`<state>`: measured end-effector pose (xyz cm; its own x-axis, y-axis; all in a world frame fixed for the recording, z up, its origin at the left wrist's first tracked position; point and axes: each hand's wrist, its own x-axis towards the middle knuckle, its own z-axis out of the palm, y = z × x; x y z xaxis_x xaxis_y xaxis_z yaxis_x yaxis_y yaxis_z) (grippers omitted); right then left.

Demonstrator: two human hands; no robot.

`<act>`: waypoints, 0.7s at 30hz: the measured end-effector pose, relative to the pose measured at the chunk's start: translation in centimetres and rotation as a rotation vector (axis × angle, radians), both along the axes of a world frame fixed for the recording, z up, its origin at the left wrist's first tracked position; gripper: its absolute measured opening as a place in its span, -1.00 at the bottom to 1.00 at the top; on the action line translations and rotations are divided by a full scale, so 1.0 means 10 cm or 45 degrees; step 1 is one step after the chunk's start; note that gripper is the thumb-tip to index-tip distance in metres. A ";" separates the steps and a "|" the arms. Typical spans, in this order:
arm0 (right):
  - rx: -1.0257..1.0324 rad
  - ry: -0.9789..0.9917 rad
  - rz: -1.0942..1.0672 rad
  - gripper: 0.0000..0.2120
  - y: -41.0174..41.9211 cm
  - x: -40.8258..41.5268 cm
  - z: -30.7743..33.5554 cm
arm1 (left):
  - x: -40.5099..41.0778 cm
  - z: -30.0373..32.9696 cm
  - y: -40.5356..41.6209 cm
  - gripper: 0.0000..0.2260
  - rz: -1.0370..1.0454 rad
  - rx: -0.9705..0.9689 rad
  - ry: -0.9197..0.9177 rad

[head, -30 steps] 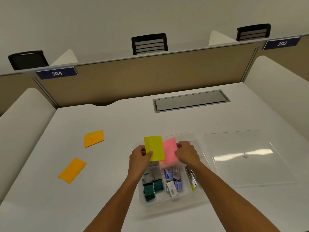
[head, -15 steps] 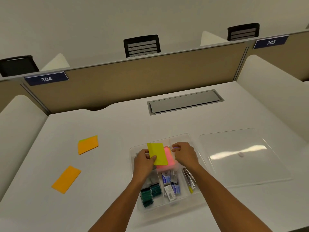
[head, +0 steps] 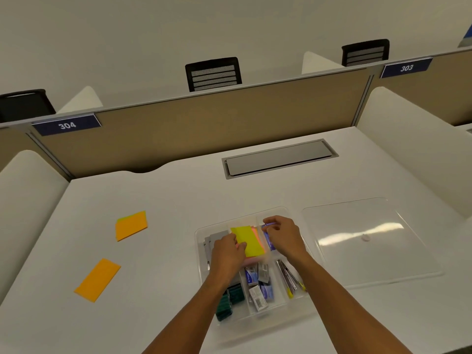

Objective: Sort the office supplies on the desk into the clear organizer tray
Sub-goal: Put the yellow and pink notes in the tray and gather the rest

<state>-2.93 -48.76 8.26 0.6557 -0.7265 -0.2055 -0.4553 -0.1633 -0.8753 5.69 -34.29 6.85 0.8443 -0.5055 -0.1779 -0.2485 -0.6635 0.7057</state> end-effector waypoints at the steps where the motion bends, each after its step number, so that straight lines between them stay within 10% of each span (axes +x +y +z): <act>1: 0.014 -0.014 0.013 -0.77 0.01 0.01 0.01 | 0.00 0.01 0.01 -0.74 -0.019 0.024 -0.049; 21: -0.080 -0.119 0.455 -0.87 0.75 0.60 0.19 | 0.34 -0.03 1.00 -0.51 0.320 0.062 -0.273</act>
